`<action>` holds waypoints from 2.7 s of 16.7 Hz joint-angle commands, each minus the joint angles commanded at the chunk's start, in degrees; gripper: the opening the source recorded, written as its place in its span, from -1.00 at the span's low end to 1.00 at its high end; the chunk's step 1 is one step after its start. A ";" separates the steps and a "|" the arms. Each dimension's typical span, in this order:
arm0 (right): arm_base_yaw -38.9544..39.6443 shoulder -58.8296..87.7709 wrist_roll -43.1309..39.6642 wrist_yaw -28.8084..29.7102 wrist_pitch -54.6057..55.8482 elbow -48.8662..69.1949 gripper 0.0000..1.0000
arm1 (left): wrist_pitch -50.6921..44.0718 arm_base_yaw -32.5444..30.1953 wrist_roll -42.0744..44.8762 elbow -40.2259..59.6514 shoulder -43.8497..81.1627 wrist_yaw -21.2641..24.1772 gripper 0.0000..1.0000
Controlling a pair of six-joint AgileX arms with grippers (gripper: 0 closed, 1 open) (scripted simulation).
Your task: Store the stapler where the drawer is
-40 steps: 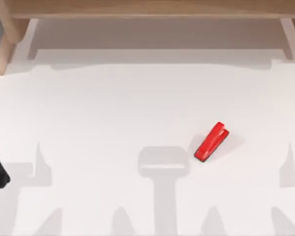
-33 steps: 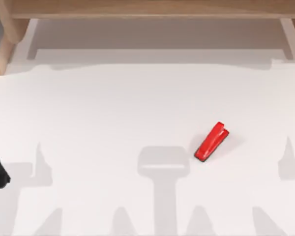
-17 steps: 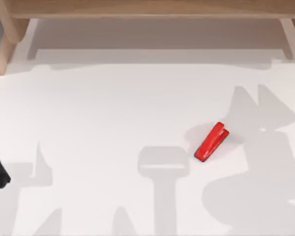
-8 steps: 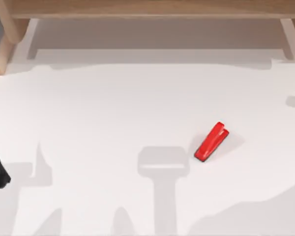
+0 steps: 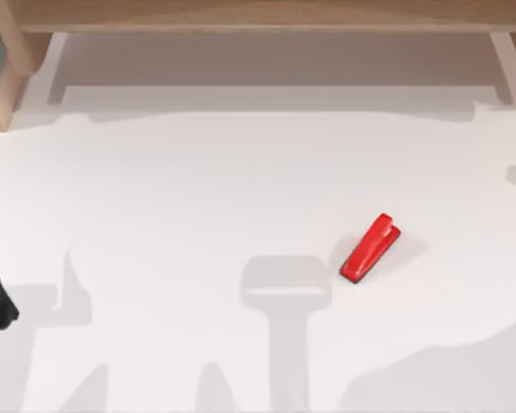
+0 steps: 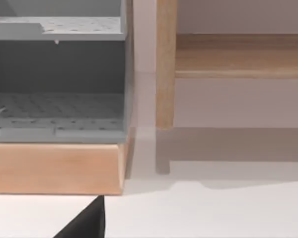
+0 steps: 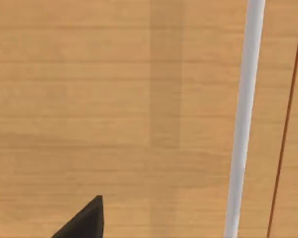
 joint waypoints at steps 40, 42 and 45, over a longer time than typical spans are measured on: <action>-2.19 -2.74 0.16 -1.92 3.66 -7.10 -1.00 | 0.00 0.00 0.00 0.00 0.00 0.00 1.00; -2.89 -4.02 0.15 -2.64 5.36 -9.64 -1.00 | 0.00 0.00 0.00 0.00 0.00 0.00 1.00; -3.00 -4.23 0.15 -2.75 5.64 -10.00 -1.00 | 0.00 0.00 0.00 0.00 0.00 0.00 1.00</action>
